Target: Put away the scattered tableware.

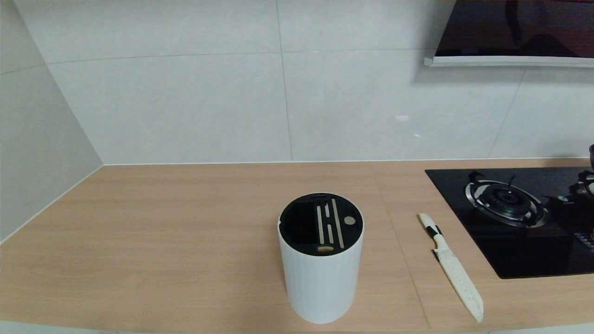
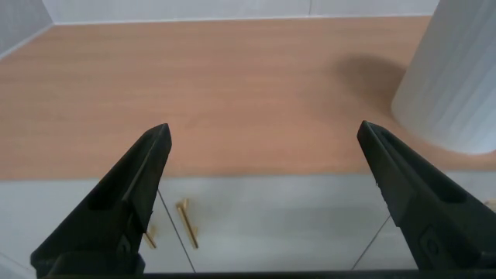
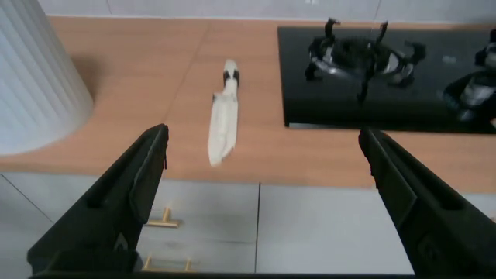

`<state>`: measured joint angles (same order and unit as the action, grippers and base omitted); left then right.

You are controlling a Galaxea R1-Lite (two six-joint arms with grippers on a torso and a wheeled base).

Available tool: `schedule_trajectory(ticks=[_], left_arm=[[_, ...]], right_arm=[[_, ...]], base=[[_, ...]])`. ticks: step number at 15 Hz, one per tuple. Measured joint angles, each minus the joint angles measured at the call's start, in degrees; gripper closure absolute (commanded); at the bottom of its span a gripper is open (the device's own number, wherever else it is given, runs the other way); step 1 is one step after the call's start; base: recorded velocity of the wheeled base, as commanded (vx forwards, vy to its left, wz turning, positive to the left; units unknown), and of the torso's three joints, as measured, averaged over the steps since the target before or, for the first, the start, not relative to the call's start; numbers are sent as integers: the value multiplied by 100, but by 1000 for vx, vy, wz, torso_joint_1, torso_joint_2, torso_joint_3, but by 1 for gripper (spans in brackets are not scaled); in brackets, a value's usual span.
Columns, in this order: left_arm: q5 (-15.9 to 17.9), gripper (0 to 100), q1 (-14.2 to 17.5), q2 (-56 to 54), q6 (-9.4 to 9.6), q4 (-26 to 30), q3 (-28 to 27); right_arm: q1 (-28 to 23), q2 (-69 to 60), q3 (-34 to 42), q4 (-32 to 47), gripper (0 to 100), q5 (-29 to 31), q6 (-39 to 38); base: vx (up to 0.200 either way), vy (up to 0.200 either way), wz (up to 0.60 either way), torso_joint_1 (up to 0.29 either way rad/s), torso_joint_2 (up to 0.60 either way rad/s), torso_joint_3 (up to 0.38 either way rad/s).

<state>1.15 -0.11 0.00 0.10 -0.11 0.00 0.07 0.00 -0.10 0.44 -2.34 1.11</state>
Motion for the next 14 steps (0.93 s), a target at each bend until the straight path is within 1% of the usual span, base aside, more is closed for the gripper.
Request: schedule_trajectory(ticks=[5,14], left_arm=[[0,0,4,0,0,1,0],[0,0,4,0,0,4,0]], right_arm=[[0,0,0,0,0,-1,1],[0,0,0,2,0,-9,44]], base=[[0,0,0,191,-405,-206],[0,0,0,5,-9,-5]])
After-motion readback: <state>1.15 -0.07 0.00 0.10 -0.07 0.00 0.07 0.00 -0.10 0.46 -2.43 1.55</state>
